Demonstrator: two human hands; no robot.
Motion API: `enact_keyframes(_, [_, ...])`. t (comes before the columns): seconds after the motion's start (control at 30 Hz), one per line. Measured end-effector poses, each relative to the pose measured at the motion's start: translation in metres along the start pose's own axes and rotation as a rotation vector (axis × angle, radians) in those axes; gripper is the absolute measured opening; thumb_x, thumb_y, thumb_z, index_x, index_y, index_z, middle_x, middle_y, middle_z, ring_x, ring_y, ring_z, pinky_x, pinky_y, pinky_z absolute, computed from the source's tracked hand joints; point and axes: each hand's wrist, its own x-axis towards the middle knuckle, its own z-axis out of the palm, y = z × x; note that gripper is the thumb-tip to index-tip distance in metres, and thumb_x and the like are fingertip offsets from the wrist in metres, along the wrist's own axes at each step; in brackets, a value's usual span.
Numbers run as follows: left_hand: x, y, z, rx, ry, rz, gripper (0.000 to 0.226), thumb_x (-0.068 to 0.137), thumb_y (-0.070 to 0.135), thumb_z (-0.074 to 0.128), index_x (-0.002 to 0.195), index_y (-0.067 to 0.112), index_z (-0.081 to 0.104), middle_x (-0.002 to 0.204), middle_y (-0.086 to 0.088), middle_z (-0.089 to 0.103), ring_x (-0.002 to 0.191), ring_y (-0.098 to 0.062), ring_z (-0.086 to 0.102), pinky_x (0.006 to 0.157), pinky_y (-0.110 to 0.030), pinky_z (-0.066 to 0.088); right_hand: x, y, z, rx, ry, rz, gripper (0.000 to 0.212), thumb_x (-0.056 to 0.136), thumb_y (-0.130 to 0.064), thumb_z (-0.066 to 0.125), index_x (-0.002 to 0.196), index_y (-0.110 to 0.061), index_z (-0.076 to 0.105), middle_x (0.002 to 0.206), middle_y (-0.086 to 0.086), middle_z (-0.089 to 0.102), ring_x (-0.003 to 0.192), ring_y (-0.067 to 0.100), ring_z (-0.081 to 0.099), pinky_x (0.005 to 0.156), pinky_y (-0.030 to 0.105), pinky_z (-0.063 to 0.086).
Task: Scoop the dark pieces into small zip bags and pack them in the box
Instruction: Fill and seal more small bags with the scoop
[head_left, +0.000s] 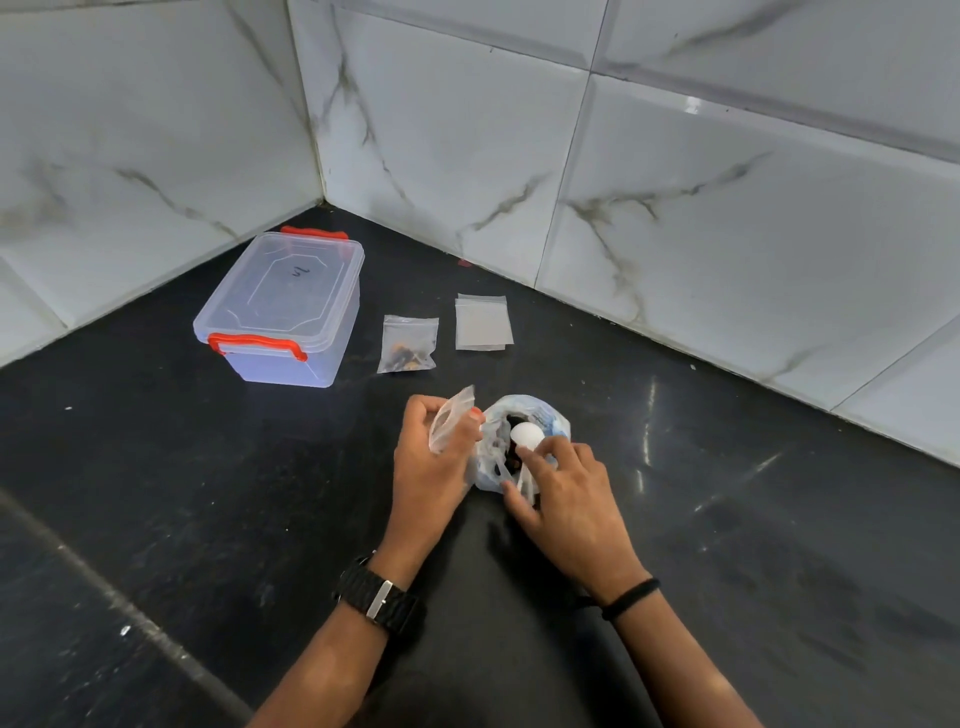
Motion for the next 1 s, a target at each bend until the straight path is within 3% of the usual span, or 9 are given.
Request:
enact_keyframes(0.07, [-0.001,0.006,-0.001,-0.019,-0.081,-0.01,0.016,0.089,0.029,0.066,0.088,0.014,0.058,0.081,-0.009,0.064,0.074,-0.018,0.062,0.07,-0.038,0.053,0.0,0.0,-0.003,0.09,-0.009,0.017,0.044,0.088,-0.049,0.048,0.118,-0.021,0.064,0.11,0.001,0.055,0.098,0.022,0.052,0.085,0.037,0.047])
enact_keyframes(0.13, [-0.003,0.01,0.0,-0.055,-0.164,-0.037,0.017,0.089,0.022,0.064,0.088,0.005,0.061,0.08,-0.017,0.063,0.075,-0.017,0.06,0.072,-0.042,0.052,0.002,-0.002,-0.014,0.38,0.035,0.1,0.029,0.091,-0.036,0.057,0.117,-0.024,0.063,0.11,-0.005,0.053,0.101,0.014,0.05,0.088,0.029,0.045])
enact_keyframes(0.23, [-0.008,0.015,0.002,-0.078,-0.263,-0.059,0.021,0.086,0.024,0.066,0.091,0.003,0.065,0.085,-0.017,0.066,0.078,-0.018,0.063,0.073,-0.036,0.053,0.007,-0.008,-0.035,0.897,0.084,0.246,0.012,0.09,-0.02,0.063,0.1,-0.023,0.066,0.097,-0.007,0.065,0.087,0.002,0.061,0.076,0.018,0.048])
enact_keyframes(0.33, [-0.011,0.015,0.005,-0.085,-0.309,-0.083,0.02,0.082,0.023,0.069,0.091,0.005,0.066,0.085,-0.008,0.069,0.078,-0.015,0.065,0.072,-0.027,0.054,0.01,-0.005,-0.045,1.13,0.068,0.269,0.004,0.087,-0.011,0.066,0.088,-0.009,0.069,0.086,0.008,0.072,0.078,0.017,0.066,0.074,0.033,0.054])
enact_keyframes(0.4, [-0.012,0.016,0.006,-0.109,-0.333,-0.106,0.026,0.077,0.025,0.071,0.093,0.005,0.066,0.086,-0.006,0.07,0.08,-0.017,0.067,0.073,-0.028,0.056,0.009,-0.003,-0.047,1.239,0.059,0.287,0.006,0.086,-0.011,0.067,0.088,-0.005,0.068,0.087,0.011,0.073,0.079,0.02,0.068,0.076,0.035,0.056])
enact_keyframes(0.7, [-0.018,0.017,0.004,-0.185,-0.288,-0.161,0.037,0.072,0.025,0.073,0.1,0.007,0.058,0.091,-0.003,0.071,0.085,-0.021,0.07,0.072,-0.029,0.058,0.005,0.0,-0.047,1.313,0.063,0.268,0.008,0.084,-0.011,0.067,0.086,-0.004,0.068,0.083,0.007,0.073,0.077,0.018,0.068,0.07,0.026,0.055])
enact_keyframes(0.9, [-0.022,0.016,0.003,-0.267,-0.219,-0.13,0.029,0.08,0.024,0.064,0.098,0.002,0.064,0.096,-0.012,0.071,0.092,-0.025,0.068,0.084,-0.039,0.057,0.004,0.006,-0.045,1.304,0.104,0.268,0.011,0.089,-0.009,0.06,0.088,0.0,0.065,0.078,0.003,0.068,0.071,0.009,0.062,0.066,0.021,0.051])
enact_keyframes(1.0, [-0.023,0.014,0.003,-0.268,-0.203,-0.109,0.022,0.08,0.023,0.062,0.092,0.004,0.064,0.093,-0.012,0.071,0.092,-0.026,0.068,0.08,-0.039,0.059,0.002,0.005,-0.045,1.311,0.102,0.286,0.009,0.089,-0.01,0.061,0.087,-0.003,0.065,0.078,0.002,0.069,0.072,0.008,0.063,0.065,0.02,0.051])
